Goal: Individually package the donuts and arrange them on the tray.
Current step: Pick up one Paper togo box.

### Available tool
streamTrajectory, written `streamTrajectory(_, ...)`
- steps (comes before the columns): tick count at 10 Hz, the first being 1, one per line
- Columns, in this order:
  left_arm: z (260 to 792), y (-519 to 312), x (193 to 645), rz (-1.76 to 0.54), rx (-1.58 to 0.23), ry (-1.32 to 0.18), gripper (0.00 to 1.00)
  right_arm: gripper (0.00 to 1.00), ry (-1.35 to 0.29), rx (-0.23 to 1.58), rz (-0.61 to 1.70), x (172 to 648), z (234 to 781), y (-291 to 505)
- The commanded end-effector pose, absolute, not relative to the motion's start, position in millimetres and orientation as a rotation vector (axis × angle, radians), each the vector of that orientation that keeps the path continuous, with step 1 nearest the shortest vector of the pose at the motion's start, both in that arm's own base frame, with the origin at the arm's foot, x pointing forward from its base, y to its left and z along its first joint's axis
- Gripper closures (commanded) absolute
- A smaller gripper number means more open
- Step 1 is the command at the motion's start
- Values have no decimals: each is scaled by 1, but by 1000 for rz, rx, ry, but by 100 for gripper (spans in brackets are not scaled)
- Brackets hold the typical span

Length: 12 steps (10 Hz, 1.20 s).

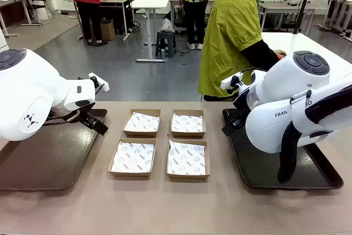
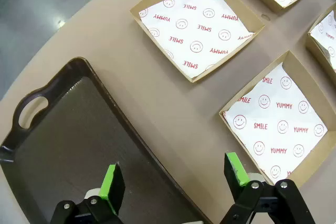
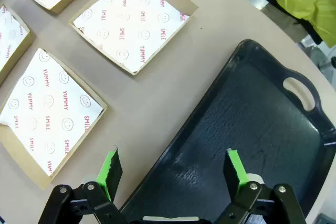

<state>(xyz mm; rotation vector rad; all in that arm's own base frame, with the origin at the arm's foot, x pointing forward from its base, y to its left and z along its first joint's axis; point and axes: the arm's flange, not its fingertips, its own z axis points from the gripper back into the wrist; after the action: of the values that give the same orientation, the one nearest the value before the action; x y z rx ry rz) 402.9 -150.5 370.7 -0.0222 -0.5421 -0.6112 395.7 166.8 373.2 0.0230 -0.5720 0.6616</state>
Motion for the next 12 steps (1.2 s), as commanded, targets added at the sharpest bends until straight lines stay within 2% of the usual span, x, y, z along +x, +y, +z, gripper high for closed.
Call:
streamTrajectory(1,371,-150,403,-609,-22,-546,0,0,-572,23,662,396,373,167)
streamTrajectory(12,371,-150,403,-609,-22,-546,0,0,-572,23,662,396,373,167)
